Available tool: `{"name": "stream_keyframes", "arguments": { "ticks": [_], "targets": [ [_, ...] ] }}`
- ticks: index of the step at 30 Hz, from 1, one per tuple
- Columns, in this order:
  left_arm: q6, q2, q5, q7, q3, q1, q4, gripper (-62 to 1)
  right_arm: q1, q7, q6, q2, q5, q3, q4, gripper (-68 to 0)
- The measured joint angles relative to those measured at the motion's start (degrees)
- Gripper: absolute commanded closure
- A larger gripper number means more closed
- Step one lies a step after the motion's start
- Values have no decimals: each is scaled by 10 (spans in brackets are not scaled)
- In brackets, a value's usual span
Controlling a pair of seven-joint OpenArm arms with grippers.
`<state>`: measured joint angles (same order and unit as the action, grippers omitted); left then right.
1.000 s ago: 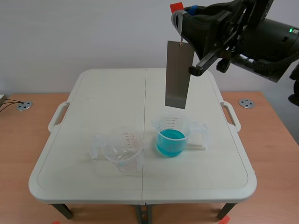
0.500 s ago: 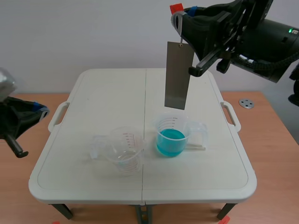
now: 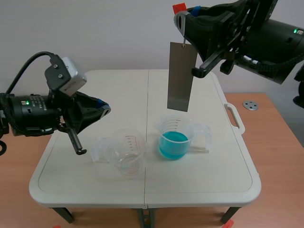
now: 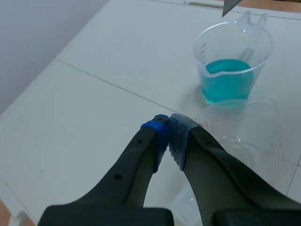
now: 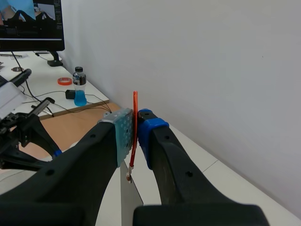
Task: Hold the metal plate by the orange handle, dip it into the blue solution, take it out and point at it, then put the plate back in the beaker on the left.
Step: 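Raise the plate and point at it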
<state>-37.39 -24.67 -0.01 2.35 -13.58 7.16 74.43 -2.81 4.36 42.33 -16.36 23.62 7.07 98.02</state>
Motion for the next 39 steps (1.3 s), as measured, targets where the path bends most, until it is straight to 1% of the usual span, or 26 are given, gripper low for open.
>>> {"name": "stream_keyframes", "arguments": {
  "ticks": [4, 6, 11, 12, 15, 18, 21, 23, 39],
  "targets": [
    [0, 24, 3, -17, -27, 15, 0, -15, 0, 0, 0, 0, 0, 0, 0, -13],
    [0, 35, 19, -22, -41, 23, 0, -15, 0, 0, 0, 0, 0, 0, 0, -13],
    [2, 61, 41, -34, -61, 32, 0, -15, 0, 0, 0, 0, 0, 0, 0, -13],
    [5, 66, 50, -34, -63, 32, 0, -15, 0, 0, 0, 0, 0, 0, 0, -13],
    [8, 75, 54, -40, -71, 34, 0, -15, 0, 0, 0, 0, 0, 0, 0, -13],
    [31, 83, 55, -45, -78, 35, 0, -15, 0, 0, 0, 0, 0, 0, 0, -13],
    [54, 91, 66, -45, -78, 35, 0, -15, 0, 0, 0, 0, 0, 0, 0, -13],
    [54, 93, 78, -45, -78, 35, 0, -15, 0, 0, 0, 0, 0, 0, 0, -13],
    [52, 94, 79, -45, -78, 37, 0, -15, 0, 0, 0, 0, 0, 0, 0, -13]
  ]
}}
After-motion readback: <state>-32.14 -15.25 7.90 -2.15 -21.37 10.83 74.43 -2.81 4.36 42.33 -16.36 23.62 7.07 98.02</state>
